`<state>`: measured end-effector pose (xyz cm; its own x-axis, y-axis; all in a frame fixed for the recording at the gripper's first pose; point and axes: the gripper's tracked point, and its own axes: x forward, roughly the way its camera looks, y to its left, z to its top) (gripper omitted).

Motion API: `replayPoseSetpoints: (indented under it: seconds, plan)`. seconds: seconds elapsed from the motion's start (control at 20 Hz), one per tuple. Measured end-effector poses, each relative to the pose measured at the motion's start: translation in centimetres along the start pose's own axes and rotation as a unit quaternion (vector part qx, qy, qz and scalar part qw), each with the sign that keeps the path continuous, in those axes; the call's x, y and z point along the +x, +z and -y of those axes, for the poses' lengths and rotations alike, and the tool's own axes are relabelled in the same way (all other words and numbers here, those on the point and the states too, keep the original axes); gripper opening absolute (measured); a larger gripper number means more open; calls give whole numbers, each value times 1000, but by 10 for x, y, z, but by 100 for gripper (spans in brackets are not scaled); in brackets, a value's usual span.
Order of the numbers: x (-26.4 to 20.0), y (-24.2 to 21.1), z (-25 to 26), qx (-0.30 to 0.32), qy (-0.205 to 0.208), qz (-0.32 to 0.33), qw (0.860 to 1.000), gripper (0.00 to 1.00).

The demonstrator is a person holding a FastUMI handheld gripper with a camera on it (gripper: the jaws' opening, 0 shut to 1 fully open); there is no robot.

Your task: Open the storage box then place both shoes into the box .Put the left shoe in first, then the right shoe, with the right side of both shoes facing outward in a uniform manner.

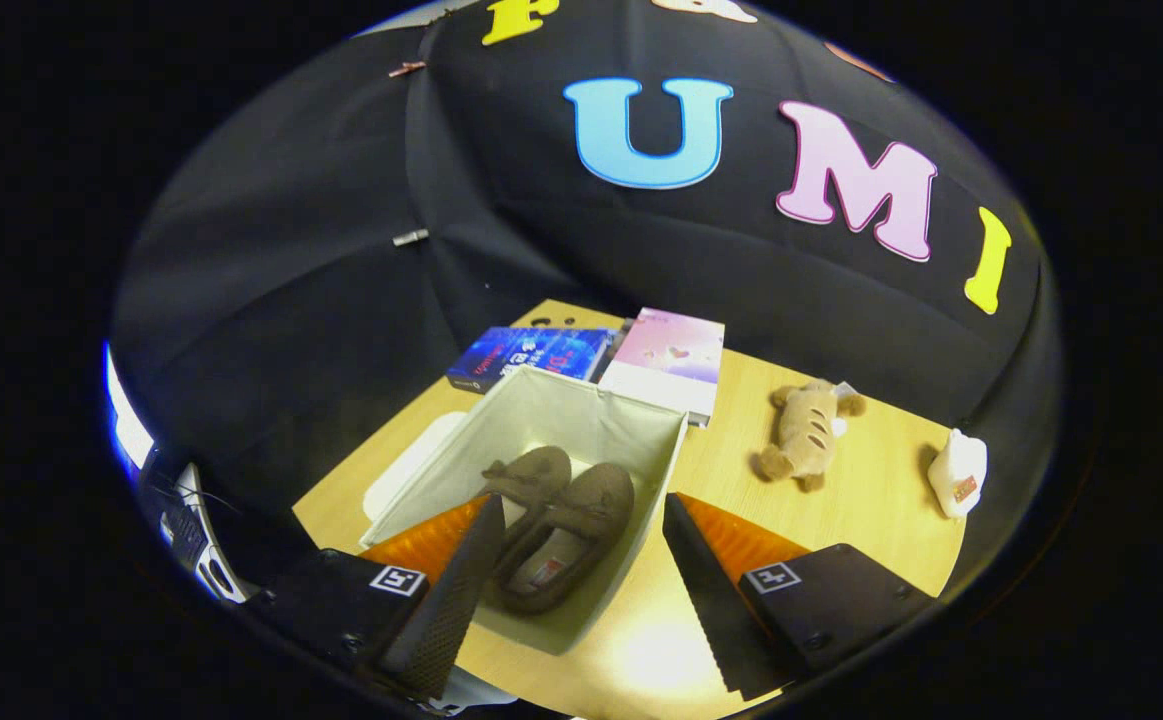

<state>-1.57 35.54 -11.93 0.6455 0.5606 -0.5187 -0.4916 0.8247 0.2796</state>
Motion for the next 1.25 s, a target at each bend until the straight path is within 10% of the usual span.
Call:
replayPoseSetpoints:
  seconds: [0.7, 1.25]
  plan:
    - [-169, -15, 82, -92, 29, 192, 977, 98]
    - [-175, -52, 100, -104, 69, 195, 973, 98]
